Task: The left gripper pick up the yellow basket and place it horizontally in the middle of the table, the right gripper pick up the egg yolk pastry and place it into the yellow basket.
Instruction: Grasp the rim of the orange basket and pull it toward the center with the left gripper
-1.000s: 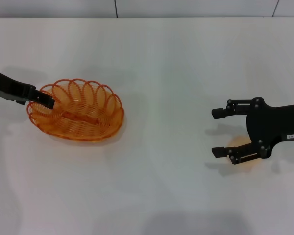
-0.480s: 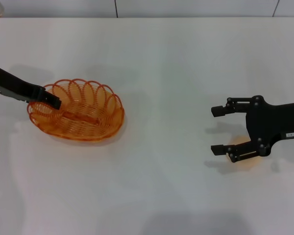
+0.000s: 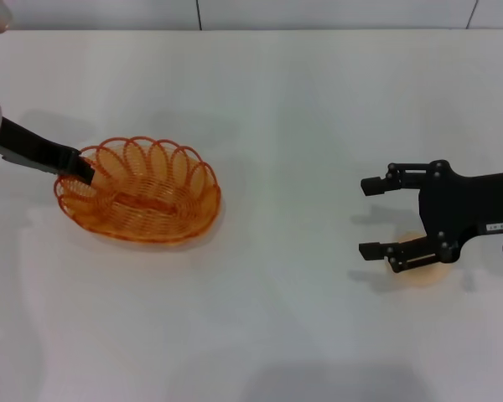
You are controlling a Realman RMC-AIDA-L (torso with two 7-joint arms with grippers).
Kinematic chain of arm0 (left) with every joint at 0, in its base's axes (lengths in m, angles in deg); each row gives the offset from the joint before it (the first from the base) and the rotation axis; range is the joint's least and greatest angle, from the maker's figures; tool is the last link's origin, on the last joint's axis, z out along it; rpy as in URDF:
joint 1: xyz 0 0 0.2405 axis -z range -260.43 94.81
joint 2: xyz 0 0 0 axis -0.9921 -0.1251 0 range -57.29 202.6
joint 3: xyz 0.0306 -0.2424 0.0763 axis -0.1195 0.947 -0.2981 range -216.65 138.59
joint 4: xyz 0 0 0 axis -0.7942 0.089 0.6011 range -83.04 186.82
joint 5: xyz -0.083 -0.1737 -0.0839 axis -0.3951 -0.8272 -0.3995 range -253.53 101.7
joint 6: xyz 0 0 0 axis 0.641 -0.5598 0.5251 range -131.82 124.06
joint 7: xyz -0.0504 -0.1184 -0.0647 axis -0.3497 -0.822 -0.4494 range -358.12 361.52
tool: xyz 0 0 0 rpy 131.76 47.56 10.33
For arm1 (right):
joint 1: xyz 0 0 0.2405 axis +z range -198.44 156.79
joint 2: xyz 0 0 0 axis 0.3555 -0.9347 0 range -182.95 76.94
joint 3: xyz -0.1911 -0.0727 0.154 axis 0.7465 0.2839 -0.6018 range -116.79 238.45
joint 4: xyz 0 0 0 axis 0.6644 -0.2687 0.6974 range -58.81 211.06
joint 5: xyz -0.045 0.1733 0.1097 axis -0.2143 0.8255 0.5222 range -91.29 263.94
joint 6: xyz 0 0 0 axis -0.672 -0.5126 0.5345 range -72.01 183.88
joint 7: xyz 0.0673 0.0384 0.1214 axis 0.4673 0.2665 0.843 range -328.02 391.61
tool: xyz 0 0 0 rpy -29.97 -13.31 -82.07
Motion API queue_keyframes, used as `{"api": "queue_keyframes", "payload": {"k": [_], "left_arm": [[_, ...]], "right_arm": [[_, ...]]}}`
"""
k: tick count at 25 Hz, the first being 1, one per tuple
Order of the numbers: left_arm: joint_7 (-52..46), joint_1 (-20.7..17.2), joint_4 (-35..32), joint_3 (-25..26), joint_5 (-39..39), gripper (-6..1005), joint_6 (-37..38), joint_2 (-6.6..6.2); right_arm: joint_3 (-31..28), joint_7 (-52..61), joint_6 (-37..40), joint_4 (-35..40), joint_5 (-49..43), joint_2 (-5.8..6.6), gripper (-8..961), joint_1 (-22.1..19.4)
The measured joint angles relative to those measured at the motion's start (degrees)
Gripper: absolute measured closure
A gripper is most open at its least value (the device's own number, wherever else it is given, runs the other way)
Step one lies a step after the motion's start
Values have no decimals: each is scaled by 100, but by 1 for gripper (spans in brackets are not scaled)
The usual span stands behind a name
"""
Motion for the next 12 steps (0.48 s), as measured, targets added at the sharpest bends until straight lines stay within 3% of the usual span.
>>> {"api": "queue_keyframes", "payload": {"k": [5,12], "left_arm": [[14,-26,-8,0,-2,746,-55,2],[67,-63,-23,28,-55,913,-61,4]], "right_arm": [[0,13,-25,-5,0,-13,97,6],[0,15,-27,-9,105,-18,97,-6]]}}
